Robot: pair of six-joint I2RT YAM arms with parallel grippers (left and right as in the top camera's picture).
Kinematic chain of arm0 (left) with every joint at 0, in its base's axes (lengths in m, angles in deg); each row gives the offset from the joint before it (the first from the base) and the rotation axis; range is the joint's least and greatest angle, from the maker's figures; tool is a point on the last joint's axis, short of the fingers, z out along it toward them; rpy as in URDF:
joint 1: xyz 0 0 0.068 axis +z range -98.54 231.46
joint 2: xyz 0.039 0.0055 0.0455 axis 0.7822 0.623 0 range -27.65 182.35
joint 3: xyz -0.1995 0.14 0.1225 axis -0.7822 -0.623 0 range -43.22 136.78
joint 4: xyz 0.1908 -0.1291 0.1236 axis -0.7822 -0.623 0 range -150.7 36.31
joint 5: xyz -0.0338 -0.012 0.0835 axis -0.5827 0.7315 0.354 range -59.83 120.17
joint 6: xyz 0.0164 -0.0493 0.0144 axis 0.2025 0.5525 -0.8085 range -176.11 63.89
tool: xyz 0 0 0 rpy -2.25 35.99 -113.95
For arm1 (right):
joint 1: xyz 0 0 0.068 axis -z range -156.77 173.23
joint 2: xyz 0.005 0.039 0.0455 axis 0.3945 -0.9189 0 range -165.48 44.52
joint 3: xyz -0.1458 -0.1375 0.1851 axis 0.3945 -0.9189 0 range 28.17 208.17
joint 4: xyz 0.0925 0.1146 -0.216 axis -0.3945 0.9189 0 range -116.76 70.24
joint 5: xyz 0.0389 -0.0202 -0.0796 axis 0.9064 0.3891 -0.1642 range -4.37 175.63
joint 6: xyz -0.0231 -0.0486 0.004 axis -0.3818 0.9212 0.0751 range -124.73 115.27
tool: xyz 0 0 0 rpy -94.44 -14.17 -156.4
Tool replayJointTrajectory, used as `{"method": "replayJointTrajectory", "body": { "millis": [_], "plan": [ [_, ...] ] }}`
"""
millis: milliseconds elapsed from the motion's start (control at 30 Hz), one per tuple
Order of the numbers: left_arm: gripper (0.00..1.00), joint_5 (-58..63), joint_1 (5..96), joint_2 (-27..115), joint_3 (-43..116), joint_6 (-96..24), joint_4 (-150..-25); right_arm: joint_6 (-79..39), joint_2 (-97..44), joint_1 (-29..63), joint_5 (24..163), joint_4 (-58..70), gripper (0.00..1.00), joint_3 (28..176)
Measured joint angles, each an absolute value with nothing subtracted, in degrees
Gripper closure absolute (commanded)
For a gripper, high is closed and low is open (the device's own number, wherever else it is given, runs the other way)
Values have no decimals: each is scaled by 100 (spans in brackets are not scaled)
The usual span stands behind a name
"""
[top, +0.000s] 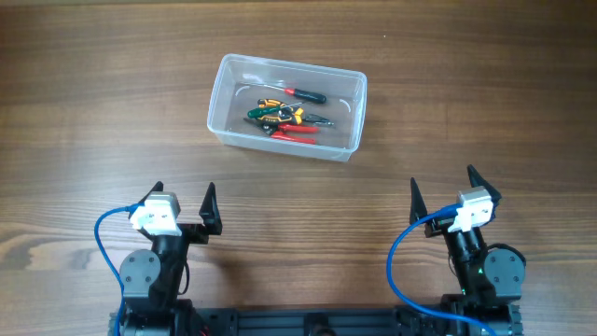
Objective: Pack container
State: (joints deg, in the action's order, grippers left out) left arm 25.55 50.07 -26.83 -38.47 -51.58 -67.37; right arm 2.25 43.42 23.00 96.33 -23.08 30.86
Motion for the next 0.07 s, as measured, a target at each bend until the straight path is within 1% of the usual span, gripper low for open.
{"method": "replayJointTrajectory", "body": {
  "millis": [67],
  "plan": [
    [0,2555,5007,-2683,-3847,-5158,-6734,228,4342,2300,9633,-2308,0,3086]
  ]
}}
